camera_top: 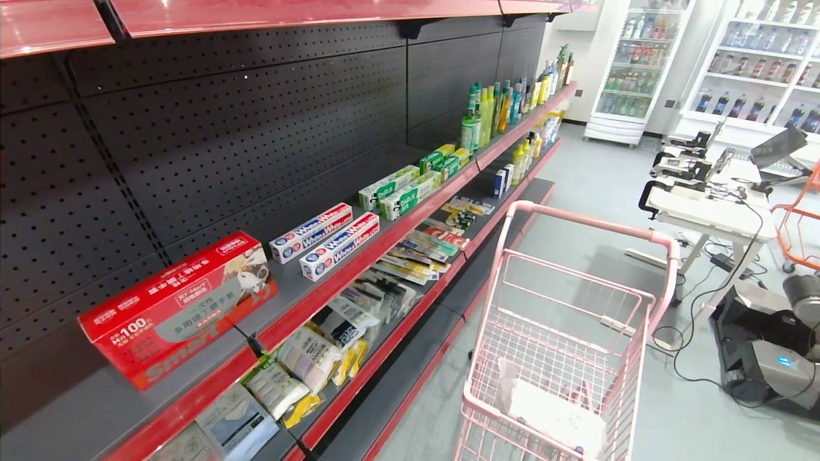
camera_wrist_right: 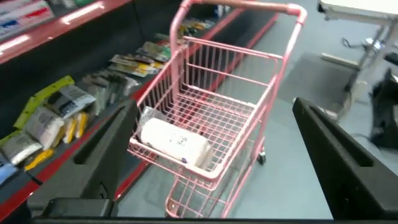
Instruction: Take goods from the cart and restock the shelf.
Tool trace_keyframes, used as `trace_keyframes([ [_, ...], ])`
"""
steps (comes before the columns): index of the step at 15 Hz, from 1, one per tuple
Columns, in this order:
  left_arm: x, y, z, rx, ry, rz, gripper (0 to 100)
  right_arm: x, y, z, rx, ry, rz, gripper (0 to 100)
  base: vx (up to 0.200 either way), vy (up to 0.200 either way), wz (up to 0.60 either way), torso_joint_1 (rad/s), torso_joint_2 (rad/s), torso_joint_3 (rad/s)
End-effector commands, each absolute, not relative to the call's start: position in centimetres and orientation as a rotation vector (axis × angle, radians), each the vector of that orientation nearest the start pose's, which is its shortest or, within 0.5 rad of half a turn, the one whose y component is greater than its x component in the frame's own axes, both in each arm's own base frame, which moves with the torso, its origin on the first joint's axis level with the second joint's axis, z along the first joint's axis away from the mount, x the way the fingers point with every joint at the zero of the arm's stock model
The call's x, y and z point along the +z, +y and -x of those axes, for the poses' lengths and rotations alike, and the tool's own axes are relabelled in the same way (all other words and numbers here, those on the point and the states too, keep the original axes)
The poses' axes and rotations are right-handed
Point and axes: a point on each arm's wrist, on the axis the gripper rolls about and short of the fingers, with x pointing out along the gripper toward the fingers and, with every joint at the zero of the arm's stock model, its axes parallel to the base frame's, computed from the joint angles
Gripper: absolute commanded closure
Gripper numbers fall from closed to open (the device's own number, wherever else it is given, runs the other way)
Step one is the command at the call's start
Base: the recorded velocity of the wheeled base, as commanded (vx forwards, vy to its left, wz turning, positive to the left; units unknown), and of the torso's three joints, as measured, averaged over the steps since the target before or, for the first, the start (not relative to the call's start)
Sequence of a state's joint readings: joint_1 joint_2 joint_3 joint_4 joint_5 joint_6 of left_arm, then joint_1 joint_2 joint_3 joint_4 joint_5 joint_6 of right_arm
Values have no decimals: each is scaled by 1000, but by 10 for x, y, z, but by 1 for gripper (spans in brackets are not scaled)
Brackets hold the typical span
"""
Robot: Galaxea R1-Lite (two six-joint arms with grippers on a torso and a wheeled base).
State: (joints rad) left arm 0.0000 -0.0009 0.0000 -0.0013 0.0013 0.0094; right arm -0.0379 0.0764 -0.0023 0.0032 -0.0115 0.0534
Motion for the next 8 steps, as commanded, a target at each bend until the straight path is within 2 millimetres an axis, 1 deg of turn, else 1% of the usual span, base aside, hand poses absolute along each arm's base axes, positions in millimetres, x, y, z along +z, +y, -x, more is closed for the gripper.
trace_keyframes([
  [1, 76, 0, 23, 2, -2, -9, 0, 79, 1, 6, -210, 205, -76, 0, 0, 0, 0, 0, 0, 0],
  [2, 76, 0, 23, 3, -2, -6, 0, 106, 1, 3, -220, 164, -73, 0, 0, 0, 0, 0, 0, 0],
  [3, 76, 0, 23, 2, -2, -6, 0, 187, -5, -24, -195, 109, -151, 0, 0, 0, 0, 0, 0, 0],
  [4, 76, 0, 23, 3, -2, -6, 0, 226, -8, -46, -163, 76, -170, 0, 0, 0, 0, 0, 0, 0],
  [5, 76, 0, 23, 2, -2, -6, 0, 232, -9, -53, -139, 86, -159, 0, 0, 0, 0, 0, 0, 0],
  [6, 76, 0, 23, 3, -2, -6, 0, 220, -5, -69, 39, 194, -84, 0, 0, 0, 0, 0, 0, 0],
  [7, 76, 0, 23, 3, -2, -6, 0, 202, 2, -88, 206, 312, -33, 0, 0, 0, 0, 0, 0, 0],
  [8, 76, 0, 23, 3, -2, -6, 0, 195, 6, -98, 272, 364, -16, 0, 0, 0, 0, 0, 0, 0],
])
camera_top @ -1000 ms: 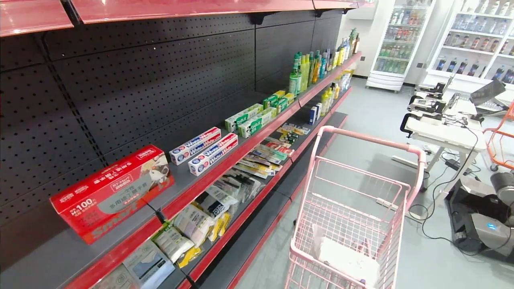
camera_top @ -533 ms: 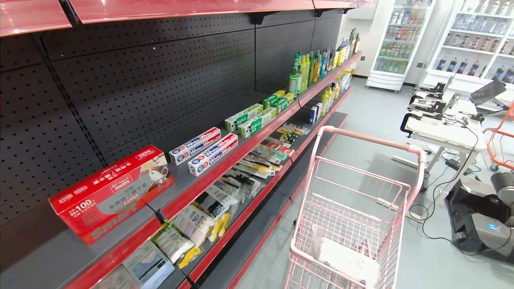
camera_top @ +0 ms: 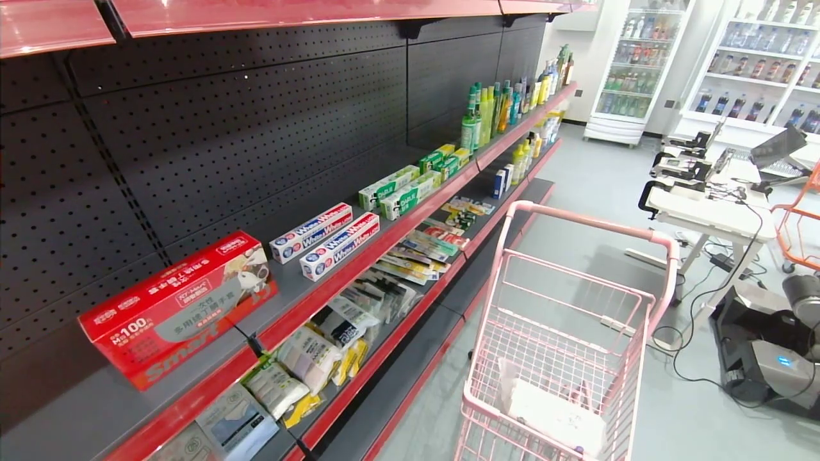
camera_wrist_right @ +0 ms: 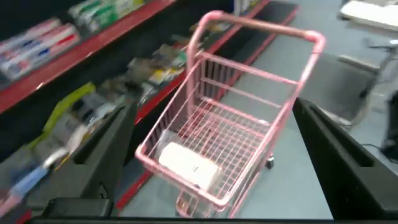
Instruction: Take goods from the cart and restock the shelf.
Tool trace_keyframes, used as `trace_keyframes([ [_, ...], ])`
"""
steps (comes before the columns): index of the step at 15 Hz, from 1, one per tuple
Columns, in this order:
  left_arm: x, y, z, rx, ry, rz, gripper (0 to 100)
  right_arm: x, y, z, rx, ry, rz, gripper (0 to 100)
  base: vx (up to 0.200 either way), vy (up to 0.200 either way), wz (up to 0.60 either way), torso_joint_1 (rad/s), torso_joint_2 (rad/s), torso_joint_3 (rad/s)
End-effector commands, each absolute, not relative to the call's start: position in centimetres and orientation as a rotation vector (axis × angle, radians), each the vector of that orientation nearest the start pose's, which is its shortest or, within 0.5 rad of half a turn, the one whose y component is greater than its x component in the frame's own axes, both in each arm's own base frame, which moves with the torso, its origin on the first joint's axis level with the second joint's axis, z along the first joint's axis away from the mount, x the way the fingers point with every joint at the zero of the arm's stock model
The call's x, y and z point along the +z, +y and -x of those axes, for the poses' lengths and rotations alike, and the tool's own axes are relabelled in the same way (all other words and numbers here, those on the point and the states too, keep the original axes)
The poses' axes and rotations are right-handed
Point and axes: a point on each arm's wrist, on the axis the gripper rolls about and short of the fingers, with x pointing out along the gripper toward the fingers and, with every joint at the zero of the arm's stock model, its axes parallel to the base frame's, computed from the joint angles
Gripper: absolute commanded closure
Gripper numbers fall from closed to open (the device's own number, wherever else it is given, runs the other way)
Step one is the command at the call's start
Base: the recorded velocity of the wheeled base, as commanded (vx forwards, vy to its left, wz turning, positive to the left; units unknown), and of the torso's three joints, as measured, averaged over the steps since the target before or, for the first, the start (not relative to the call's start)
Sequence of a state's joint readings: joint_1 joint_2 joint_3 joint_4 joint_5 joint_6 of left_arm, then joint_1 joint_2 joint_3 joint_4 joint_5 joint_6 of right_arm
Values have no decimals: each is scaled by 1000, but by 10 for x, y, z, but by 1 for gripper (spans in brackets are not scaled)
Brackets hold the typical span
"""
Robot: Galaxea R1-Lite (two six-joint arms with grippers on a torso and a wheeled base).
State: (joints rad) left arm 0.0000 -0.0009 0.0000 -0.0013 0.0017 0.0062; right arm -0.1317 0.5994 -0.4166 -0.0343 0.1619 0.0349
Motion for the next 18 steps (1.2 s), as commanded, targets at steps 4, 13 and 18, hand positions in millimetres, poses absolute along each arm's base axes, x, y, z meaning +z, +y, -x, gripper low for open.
trace_keyframes([
  [4, 76, 0, 23, 3, -2, -6, 0, 147, 31, -197, 524, 729, 118, 0, 0, 0, 0, 0, 0, 0],
  [13, 76, 0, 23, 3, -2, -6, 0, 77, 44, -234, 675, 817, 446, 0, 0, 0, 0, 0, 0, 0],
  [18, 76, 0, 23, 3, -2, -6, 0, 65, 53, -241, 639, 844, 519, 0, 0, 0, 0, -35, 74, 38],
])
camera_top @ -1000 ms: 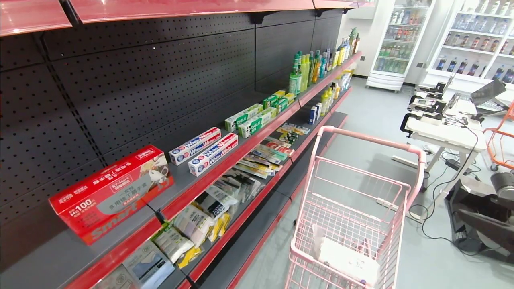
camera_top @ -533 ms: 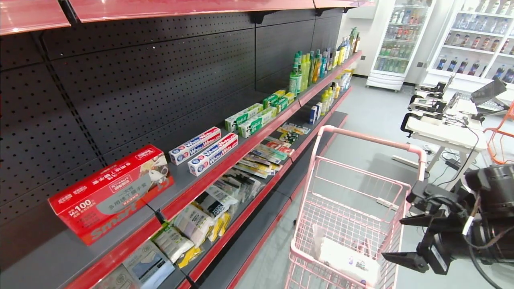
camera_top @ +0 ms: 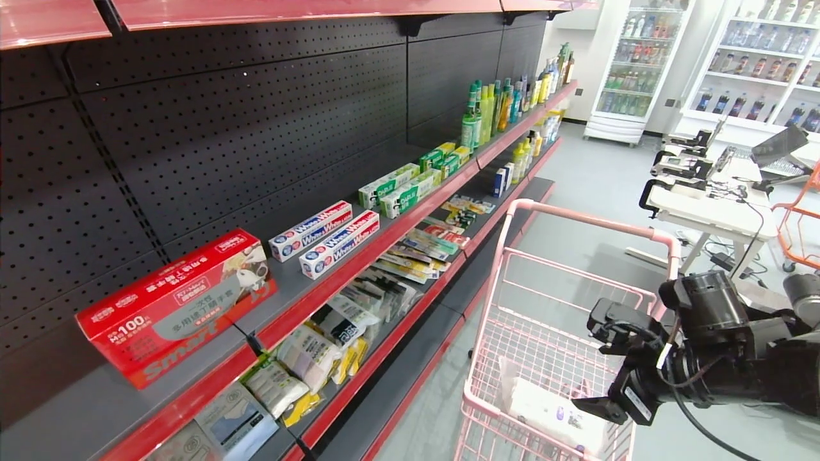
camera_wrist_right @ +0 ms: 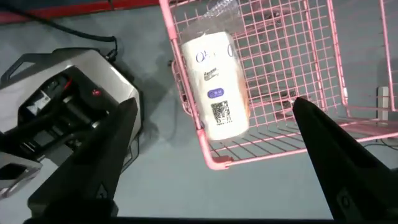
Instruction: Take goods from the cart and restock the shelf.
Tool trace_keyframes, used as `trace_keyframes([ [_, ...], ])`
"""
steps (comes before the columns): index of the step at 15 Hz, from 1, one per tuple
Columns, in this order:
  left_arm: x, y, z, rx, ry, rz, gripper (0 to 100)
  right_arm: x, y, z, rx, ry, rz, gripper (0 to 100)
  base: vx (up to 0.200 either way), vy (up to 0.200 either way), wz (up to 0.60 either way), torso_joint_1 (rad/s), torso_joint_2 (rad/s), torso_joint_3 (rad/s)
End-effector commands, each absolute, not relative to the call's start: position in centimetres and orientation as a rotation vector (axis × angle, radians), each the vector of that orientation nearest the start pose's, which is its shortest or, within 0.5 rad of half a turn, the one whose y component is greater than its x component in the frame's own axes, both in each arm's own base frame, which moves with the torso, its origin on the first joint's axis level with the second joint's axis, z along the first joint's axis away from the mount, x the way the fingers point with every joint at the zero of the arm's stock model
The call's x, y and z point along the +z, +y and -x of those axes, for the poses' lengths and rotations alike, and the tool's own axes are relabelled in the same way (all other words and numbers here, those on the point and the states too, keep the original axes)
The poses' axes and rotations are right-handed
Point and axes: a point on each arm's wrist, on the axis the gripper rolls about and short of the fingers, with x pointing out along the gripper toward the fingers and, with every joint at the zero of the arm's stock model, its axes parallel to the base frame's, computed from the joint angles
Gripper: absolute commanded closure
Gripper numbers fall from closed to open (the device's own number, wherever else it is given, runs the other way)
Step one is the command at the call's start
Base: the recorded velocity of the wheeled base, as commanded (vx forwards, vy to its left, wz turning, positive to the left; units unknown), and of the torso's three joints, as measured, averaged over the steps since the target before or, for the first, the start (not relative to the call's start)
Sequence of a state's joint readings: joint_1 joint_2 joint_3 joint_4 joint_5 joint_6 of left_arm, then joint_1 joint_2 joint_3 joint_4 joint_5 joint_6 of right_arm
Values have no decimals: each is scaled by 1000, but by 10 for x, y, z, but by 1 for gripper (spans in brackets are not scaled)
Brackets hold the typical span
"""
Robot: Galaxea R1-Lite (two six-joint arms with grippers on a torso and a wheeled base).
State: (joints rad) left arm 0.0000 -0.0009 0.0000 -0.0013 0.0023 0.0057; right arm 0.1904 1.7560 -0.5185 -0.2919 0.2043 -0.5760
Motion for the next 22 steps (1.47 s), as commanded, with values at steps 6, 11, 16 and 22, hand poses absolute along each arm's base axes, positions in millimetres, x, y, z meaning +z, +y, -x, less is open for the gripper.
trace_keyframes([
  [6, 76, 0, 23, 2, -2, -6, 0, 52, 47, -250, 689, 850, 634, 0, 0, 0, 0, -93, 196, 106],
  [11, 76, 0, 23, 3, -2, -6, 0, 33, 48, -255, 731, 906, 660, 0, 0, 0, 0, -132, 279, 144],
  [16, 76, 0, 23, 3, -2, -6, 0, 32, 50, -262, 733, 900, 664, 0, 0, 0, 0, -149, 330, 174],
  [22, 76, 0, 23, 3, -2, -6, 0, 32, 50, -270, 724, 888, 664, 0, 0, 0, 0, -155, 343, 188],
])
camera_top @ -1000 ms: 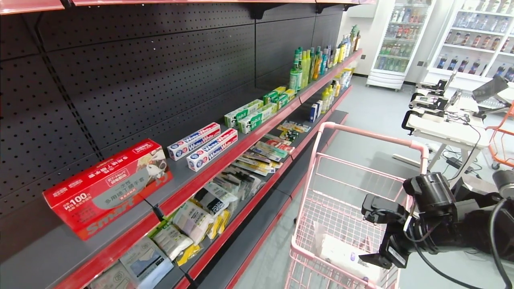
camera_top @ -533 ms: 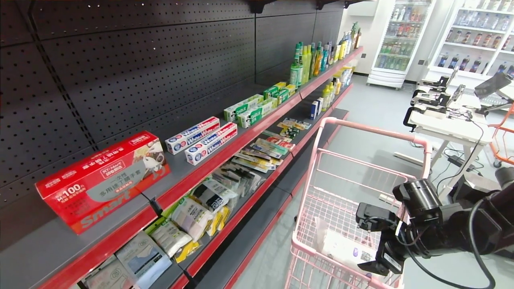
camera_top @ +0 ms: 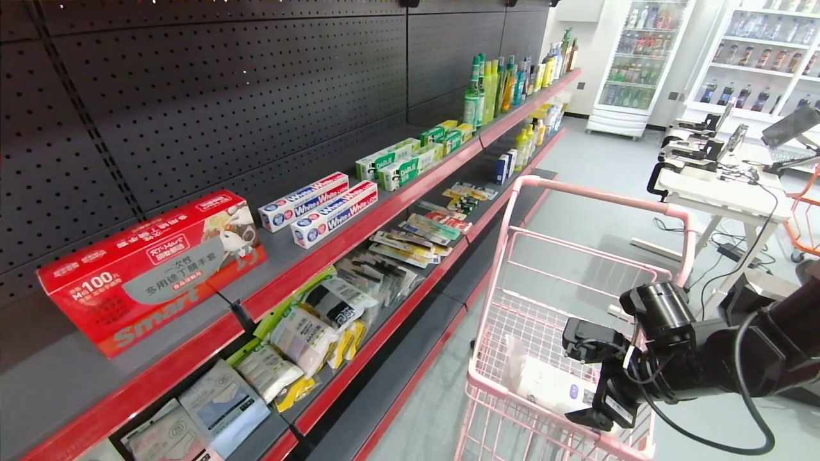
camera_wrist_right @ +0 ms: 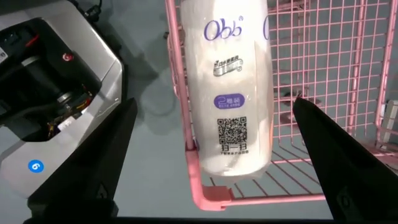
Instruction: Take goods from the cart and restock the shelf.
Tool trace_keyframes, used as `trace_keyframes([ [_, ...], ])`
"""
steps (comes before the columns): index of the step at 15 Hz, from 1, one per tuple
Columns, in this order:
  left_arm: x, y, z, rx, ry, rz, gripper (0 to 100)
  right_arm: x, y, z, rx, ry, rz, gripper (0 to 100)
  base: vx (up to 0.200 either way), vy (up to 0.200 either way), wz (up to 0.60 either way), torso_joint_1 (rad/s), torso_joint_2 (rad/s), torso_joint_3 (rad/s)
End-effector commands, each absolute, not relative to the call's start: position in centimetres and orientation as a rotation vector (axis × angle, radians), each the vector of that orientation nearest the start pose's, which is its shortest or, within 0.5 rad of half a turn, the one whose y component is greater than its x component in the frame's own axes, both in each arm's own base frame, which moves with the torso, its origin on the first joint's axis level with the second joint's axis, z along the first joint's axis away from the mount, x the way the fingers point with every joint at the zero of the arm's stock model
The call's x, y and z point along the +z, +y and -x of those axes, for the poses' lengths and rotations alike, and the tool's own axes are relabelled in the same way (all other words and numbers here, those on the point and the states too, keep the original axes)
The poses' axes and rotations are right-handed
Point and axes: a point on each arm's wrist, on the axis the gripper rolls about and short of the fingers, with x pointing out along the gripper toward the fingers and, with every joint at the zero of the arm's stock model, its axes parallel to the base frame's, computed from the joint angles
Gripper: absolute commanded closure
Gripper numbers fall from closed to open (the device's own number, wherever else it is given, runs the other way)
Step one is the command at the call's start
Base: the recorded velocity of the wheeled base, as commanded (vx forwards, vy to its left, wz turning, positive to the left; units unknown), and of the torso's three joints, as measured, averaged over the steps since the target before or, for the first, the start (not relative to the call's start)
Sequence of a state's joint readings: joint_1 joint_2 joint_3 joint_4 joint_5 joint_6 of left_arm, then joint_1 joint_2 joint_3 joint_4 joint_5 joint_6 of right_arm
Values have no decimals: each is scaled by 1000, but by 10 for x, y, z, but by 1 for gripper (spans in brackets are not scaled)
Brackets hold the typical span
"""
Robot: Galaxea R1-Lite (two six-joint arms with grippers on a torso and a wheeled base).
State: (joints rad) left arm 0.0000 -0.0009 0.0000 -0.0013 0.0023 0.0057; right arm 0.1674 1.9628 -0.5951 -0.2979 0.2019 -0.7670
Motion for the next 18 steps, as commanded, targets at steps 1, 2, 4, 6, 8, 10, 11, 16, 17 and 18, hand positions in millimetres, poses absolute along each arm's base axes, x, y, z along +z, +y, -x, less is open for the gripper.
trace_keyframes([
  [1, 76, 0, 23, 3, -2, -6, 0, 34, 50, -272, 722, 878, 667, 0, 0, 0, 0, -144, 354, 193],
  [2, 76, 0, 23, 2, -2, -6, 0, 34, 49, -274, 720, 872, 674, 0, 0, 0, 0, -149, 344, 178],
  [4, 76, 0, 23, 3, -2, -6, 0, 35, 44, -278, 722, 857, 706, 0, 0, 0, 0, -151, 359, 198],
  [6, 76, 0, 23, 3, -2, -6, 0, 37, 40, -281, 718, 844, 726, 0, 0, 0, 0, -161, 378, 208],
  [8, 76, 0, 23, 2, -2, -6, 0, 36, 38, -284, 709, 842, 723, 0, 0, 0, 0, -176, 395, 222],
  [10, 76, 0, 23, 3, -2, -6, 0, 39, 37, -295, 689, 824, 713, 0, 0, 0, 0, -217, 483, 268],
  [11, 76, 0, 23, 3, -2, -6, 0, 39, 35, -303, 674, 815, 703, 0, 0, 0, 0, -198, 437, 246],
  [16, 76, 0, 23, 3, -2, -6, 0, 30, 38, -306, 731, 815, 676, 0, 0, 0, 0, -41, 96, 53],
  [17, 76, 0, 23, 3, -2, -6, 0, 26, 40, -306, 742, 826, 670, 0, 0, 0, 0, 0, 0, 0],
  [18, 76, 0, 23, 3, -2, -6, 0, 22, 42, -305, 751, 842, 663, 0, 0, 0, 0, 0, 0, 0],
])
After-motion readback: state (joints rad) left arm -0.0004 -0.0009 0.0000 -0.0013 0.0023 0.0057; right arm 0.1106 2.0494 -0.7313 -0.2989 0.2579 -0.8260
